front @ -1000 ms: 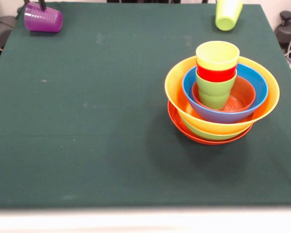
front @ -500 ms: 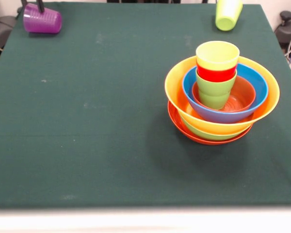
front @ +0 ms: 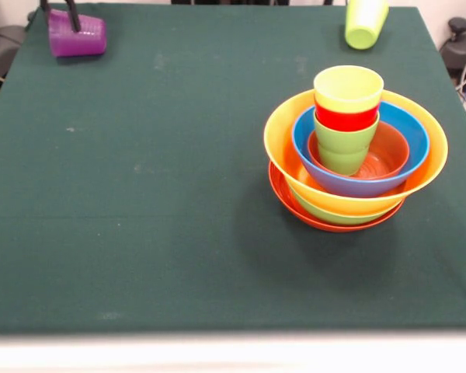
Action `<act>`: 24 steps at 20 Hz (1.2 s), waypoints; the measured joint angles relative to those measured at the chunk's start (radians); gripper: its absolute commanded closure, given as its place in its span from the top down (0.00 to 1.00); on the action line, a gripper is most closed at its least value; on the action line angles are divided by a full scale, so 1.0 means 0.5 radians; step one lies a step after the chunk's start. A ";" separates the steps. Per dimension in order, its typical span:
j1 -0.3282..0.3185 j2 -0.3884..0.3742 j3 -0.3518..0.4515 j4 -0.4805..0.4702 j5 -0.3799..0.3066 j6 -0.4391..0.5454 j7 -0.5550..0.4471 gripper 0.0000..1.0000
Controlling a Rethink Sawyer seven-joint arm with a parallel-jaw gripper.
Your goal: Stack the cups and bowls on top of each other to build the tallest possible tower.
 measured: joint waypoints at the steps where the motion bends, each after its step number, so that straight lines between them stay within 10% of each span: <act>1: 0.004 0.011 0.002 0.000 0.000 0.000 0.000 1.00; 24: 0.060 0.340 0.253 0.007 0.123 0.278 0.000 1.00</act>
